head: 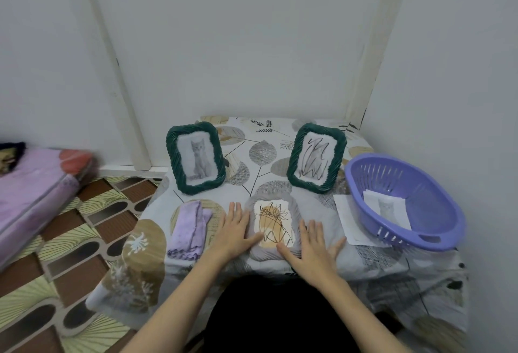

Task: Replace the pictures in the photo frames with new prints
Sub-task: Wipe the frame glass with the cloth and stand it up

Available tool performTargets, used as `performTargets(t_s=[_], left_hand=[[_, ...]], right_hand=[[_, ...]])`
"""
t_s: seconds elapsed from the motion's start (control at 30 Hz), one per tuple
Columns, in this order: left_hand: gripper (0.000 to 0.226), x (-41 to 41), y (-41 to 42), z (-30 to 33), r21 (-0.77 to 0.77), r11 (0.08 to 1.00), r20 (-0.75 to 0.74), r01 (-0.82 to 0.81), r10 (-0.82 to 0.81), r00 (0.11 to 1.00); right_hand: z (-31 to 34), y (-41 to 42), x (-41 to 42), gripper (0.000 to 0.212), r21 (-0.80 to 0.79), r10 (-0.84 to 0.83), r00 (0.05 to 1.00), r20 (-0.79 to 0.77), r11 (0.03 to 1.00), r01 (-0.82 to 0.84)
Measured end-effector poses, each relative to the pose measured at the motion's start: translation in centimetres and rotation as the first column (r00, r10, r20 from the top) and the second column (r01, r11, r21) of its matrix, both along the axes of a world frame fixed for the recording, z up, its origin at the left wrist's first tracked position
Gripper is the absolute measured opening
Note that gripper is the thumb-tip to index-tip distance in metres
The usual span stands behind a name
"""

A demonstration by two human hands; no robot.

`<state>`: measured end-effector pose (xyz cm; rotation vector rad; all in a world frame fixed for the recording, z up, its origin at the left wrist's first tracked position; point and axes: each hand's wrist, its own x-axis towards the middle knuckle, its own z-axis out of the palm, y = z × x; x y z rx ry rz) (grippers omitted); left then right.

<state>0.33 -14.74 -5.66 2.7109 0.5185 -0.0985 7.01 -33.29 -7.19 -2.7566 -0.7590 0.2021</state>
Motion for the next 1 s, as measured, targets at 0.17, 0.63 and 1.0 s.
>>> performTargets(t_s=[0.17,0.63,1.0], left_hand=[[0.04,-2.5,3.2,1.7,-0.159,0.916,0.465,-0.367,0.398,0.791],[0.026,-3.3,4.4,5.4,-0.71,0.584,0.059,-0.393,0.606,0.793],[0.053,1.1,-1.1,7.2,-0.992,0.106,0.105,0.066,0.42,0.901]], right_hand=[[-0.5,0.0,0.0,0.121,-0.036,0.014,0.999,0.042,0.999,-0.012],[3.3,2.0,-1.3,0.079,0.486,0.134,0.984,-0.116,0.872,-0.062],[7.6,4.8,1.3,0.051,0.739,0.081,0.977,-0.196,0.667,0.093]])
